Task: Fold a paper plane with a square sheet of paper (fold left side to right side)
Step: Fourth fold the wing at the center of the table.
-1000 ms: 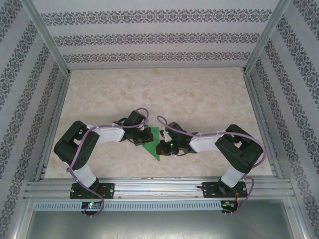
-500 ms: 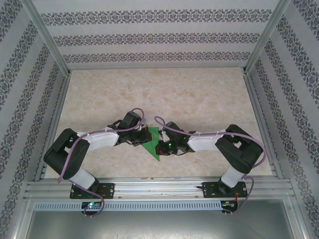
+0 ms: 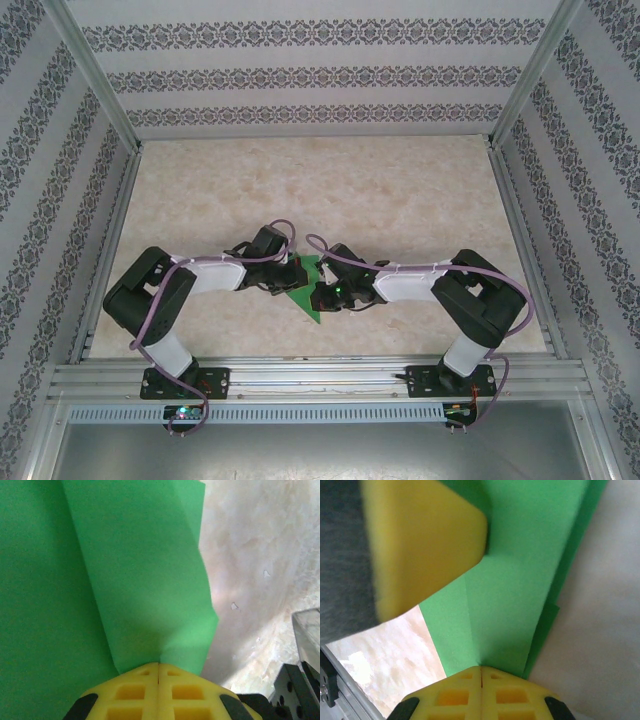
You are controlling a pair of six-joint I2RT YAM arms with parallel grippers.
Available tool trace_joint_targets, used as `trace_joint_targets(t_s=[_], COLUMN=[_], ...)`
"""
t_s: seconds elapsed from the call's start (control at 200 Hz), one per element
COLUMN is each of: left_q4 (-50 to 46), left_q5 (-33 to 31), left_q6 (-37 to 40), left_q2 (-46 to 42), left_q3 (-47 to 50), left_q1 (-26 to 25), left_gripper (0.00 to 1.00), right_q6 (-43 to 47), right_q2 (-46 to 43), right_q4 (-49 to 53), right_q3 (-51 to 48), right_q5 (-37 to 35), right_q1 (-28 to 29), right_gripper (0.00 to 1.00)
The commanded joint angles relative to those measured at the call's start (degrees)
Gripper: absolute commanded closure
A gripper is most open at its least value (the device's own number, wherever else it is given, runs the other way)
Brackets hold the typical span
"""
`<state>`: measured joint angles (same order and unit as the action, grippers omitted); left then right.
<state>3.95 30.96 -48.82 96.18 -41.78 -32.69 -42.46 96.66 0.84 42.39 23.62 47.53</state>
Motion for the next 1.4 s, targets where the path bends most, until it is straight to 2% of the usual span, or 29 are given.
trace_joint_targets(t_s=[0.0, 0.29, 1.394], left_q4=[0.8, -0.12, -3.69], left_q5=[-2.24, -5.1, -3.89], left_q6=[2.09, 3.26, 12.69], left_q2=[1.69, 2.17, 12.51], left_q3=[-1.58, -1.49, -14.35], left_q1=[-0.71, 1.2, 13.78], left_gripper=[1.0, 1.0, 1.0], right_q6=[1.73, 2.72, 3.52], right_q2=[4.49, 5.44, 6.83], right_q4=[9.28, 11.5, 13.4], right_q3=[-2.09, -1.63, -1.29], right_q5=[-7.8, -8.31, -7.59], right_q1=[0.66, 0.9, 1.25], right_gripper=[1.0, 1.0, 1.0])
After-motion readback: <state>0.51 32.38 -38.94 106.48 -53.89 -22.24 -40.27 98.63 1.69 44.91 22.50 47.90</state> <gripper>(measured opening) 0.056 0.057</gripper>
